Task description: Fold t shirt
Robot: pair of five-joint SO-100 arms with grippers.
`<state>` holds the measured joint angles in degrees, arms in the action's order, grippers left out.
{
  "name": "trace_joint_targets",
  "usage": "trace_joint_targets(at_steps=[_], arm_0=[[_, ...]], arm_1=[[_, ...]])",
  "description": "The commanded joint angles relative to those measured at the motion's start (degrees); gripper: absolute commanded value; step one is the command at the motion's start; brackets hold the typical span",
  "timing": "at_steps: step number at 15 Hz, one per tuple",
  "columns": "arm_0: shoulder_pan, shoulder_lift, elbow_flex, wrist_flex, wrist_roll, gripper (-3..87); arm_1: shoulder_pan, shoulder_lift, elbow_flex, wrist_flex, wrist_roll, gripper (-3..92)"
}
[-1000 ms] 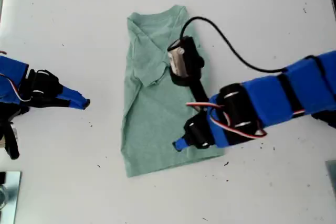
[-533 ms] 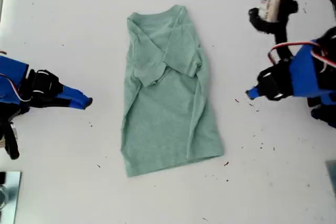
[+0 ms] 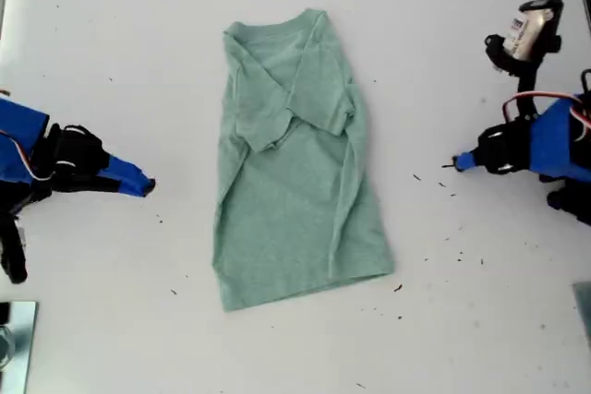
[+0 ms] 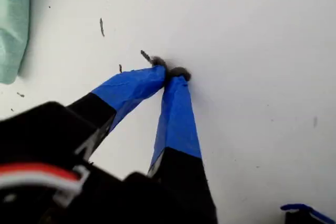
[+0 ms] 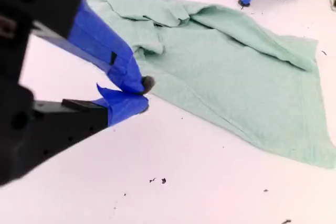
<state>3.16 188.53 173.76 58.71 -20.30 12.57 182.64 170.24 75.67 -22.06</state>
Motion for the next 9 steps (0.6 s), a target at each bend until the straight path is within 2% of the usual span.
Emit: trace_joint_targets(at_steps=[1,3,4,5,7,9], arm_0=[[5.2,-34.0,-27.6,2.5,-2.3,-0.3],[8.3,-60.9,-57.6,16.0,-2.0,-0.3],[9.4,-71.0,-70.4,21.4,-0.3,-0.3],[10.2,-78.1,-80.0,24.3,1.0,-0.1],[10.3,-84.4,-85.6,23.8,3.7,19.1],[9.7,-86.9,-85.1,21.8,4.8,23.5]], arm_1=[[0.6,0.3,0.2,-1.2,0.8,2.5],[0.7,0.3,0.4,-1.4,0.9,2.5],[0.7,0.4,0.4,-1.5,0.9,2.5],[0.8,0.4,0.4,-1.6,0.9,2.5],[0.9,0.6,0.2,-1.7,1.1,2.5],[0.9,0.6,-0.4,-1.7,1.0,2.5]])
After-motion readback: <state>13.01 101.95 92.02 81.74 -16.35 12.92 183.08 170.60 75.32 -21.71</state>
